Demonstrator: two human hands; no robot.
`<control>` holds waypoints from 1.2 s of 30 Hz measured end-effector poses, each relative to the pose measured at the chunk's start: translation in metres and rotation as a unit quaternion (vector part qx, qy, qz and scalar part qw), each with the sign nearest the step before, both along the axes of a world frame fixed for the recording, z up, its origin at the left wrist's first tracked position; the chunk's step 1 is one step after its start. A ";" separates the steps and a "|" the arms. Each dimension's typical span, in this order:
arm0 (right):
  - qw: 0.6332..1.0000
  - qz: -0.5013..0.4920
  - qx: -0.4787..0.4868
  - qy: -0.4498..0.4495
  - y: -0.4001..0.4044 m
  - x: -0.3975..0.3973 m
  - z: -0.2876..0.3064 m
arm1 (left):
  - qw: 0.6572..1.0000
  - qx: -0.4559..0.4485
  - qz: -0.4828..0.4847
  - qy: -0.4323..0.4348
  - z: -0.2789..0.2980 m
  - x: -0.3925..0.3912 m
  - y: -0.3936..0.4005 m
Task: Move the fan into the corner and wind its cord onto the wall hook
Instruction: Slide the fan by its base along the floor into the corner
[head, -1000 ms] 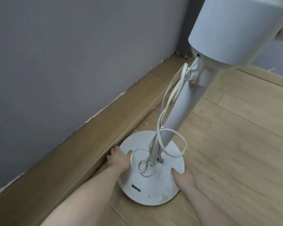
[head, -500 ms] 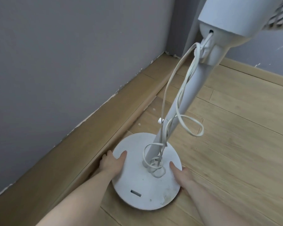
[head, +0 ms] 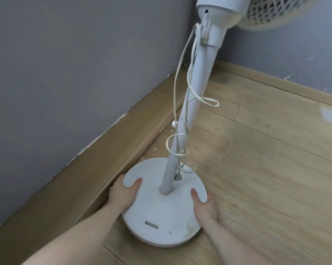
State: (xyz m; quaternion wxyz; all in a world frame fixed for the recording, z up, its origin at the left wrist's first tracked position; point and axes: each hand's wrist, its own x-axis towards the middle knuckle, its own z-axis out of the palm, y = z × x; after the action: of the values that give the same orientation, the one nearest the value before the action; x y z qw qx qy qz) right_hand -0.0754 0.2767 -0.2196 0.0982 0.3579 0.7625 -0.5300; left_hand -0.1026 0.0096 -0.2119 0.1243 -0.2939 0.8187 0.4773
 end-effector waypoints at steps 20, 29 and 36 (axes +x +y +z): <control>0.994 0.025 0.028 0.102 0.065 -0.024 0.192 | 0.995 0.015 -0.034 0.097 0.201 -0.025 0.054; 0.991 0.027 0.042 0.123 0.124 0.001 0.492 | 0.990 0.001 -0.065 0.124 0.499 -0.015 0.111; 0.989 0.000 0.063 0.131 0.200 0.026 0.706 | 0.989 0.002 -0.080 0.127 0.724 0.005 0.187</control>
State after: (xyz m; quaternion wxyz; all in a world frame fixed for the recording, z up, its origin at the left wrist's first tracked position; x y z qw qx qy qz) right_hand -0.0492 0.4768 0.4868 -0.0253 0.2909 0.8004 -0.5236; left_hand -0.0980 0.1968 0.5121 0.0574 -0.1639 0.8479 0.5008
